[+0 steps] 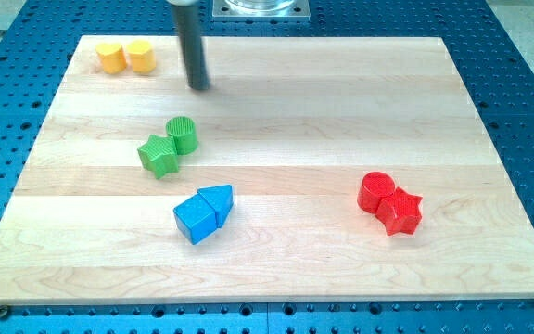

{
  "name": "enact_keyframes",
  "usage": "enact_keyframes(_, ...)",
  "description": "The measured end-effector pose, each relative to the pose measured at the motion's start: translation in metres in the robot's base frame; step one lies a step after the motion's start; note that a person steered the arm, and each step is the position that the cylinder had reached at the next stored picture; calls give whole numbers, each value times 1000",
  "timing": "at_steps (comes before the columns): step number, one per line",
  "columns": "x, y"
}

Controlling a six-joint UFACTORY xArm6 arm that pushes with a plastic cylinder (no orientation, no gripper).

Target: Push the green blocks and hexagon to the top left

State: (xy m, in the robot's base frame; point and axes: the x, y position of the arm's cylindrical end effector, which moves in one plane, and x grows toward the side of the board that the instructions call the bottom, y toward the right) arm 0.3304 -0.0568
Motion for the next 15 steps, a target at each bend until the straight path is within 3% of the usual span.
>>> enact_keyframes(1, 73, 41)
enact_keyframes(3, 95, -66)
enact_keyframes(4, 91, -124)
enact_keyframes(5, 81, -131)
enact_keyframes(6, 60, -175)
enact_keyframes(7, 65, -193)
enact_keyframes(8, 55, -199)
enact_keyframes(9, 8, -146)
enact_keyframes(10, -22, -134)
enact_keyframes(11, -1, -137)
enact_keyframes(12, 2, -176)
enact_keyframes(15, -12, -156)
